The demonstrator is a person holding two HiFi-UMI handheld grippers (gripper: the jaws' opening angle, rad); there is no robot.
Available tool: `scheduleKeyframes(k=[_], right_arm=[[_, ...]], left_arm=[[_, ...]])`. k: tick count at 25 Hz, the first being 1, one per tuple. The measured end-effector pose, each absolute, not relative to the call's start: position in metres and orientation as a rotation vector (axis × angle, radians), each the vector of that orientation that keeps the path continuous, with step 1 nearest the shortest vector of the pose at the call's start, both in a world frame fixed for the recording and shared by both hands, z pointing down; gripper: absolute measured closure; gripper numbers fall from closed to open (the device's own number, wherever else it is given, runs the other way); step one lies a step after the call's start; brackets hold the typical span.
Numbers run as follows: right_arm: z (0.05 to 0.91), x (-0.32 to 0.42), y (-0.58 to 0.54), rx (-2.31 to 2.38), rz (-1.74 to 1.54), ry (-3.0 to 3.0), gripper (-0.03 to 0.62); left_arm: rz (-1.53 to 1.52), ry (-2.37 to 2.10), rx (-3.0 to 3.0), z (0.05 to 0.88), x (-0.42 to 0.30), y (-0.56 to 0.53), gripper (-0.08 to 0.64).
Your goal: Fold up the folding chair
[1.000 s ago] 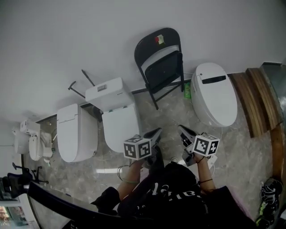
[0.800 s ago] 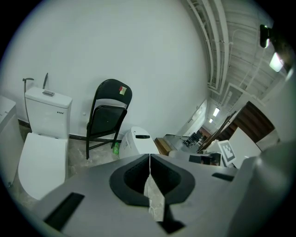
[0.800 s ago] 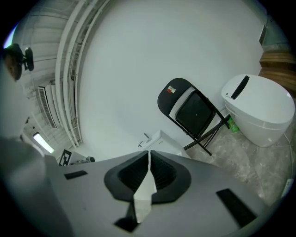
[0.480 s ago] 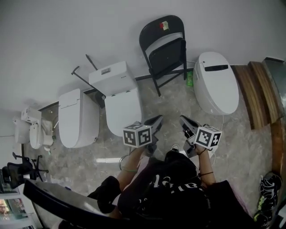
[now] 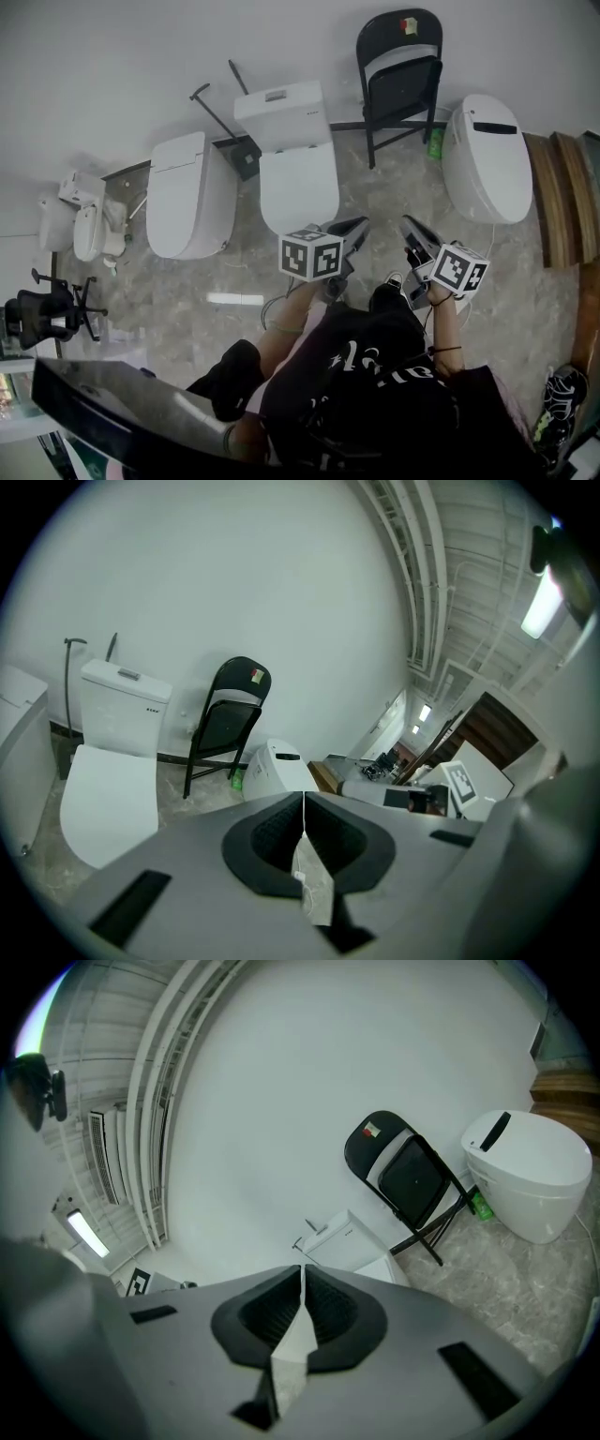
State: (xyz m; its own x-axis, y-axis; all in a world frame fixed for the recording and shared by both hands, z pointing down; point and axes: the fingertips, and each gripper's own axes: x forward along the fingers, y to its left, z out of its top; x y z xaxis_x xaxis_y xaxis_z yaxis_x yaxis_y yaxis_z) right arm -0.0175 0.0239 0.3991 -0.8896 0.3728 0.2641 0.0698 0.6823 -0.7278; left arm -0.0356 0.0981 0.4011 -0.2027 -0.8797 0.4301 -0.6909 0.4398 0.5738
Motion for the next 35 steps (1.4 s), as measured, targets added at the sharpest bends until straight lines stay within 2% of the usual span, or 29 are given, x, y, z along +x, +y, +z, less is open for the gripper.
scheduleKeyframes(k=[6,13,35], right_arm=[[0.414,0.012,0.108,-0.356,1.047,-2.487,0.568],[0.415,0.041,0.158,-0.338,0.948,-2.525,0.568],[0.392,0.083,0.122,-0.331,0.872,-2.58,0.569]], left_arm=[[-0.333,-1.936,1.339,0.415,-0.006,0.17,0.554],[-0.339,-1.886,1.39,0.419,0.021,0.206,0.554],[-0.361,-1.924,1.426,0.393,0.057,0.174,0.554]])
